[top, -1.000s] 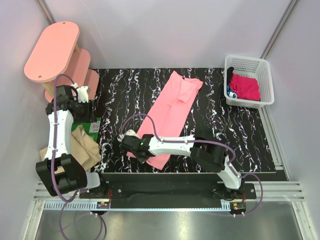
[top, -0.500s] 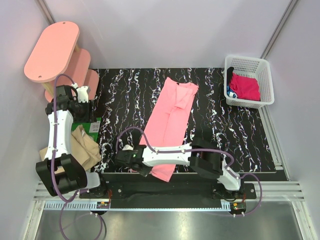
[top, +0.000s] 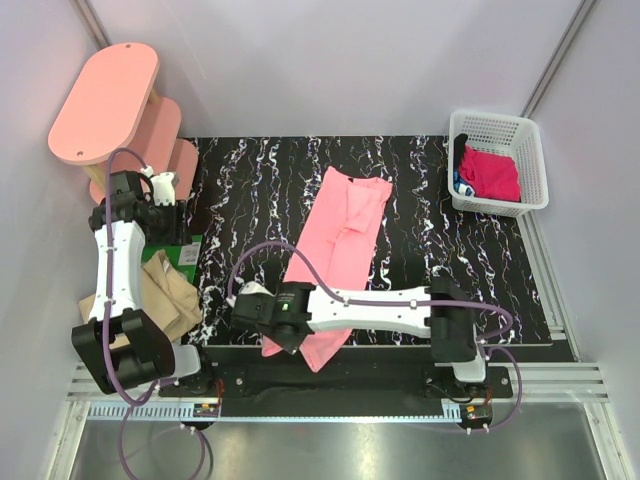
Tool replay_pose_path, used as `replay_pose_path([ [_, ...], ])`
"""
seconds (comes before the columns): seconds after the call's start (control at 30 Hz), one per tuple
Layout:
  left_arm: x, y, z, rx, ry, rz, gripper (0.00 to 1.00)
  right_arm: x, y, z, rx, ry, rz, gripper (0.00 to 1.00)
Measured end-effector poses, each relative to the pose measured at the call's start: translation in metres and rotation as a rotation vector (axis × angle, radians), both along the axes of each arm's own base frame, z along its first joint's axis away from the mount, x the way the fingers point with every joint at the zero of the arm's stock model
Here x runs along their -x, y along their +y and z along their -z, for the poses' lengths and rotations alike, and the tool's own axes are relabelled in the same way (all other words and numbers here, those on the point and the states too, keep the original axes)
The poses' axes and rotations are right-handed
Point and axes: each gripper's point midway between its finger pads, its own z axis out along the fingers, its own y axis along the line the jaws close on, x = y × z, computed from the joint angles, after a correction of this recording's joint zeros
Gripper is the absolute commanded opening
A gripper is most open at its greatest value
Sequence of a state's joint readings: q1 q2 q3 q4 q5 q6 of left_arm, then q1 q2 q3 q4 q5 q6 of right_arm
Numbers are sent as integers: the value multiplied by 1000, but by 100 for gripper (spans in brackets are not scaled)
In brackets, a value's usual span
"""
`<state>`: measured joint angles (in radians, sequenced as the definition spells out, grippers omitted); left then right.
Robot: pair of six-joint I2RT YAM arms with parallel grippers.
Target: Fold and stack the t-shirts
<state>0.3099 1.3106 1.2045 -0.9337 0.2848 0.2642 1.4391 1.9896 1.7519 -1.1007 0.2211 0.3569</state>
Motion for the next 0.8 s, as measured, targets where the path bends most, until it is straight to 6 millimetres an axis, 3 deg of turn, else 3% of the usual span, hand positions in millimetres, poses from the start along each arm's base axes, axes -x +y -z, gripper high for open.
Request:
replay_pose_path([
  [0.1, 0, 0, 0, 1, 0, 0, 54, -1, 9, -26, -73, 2, 1, 0],
  [0.23, 0, 0, -1, 2, 0, -1, 54, 2, 39, -52, -178, 41, -16, 0],
  [0.4, -1, 0, -7, -2, -9, -1, 55, 6, 63, -58, -232, 84, -43, 0],
  [0.57, -2, 1, -9, -3, -13, -2, 55, -7, 52, -43, -218, 134, -10, 0],
  [0.8, -2, -1, -10, 7, -17, 3, 55, -82, 7, -26, -205, 171, 174, 0],
])
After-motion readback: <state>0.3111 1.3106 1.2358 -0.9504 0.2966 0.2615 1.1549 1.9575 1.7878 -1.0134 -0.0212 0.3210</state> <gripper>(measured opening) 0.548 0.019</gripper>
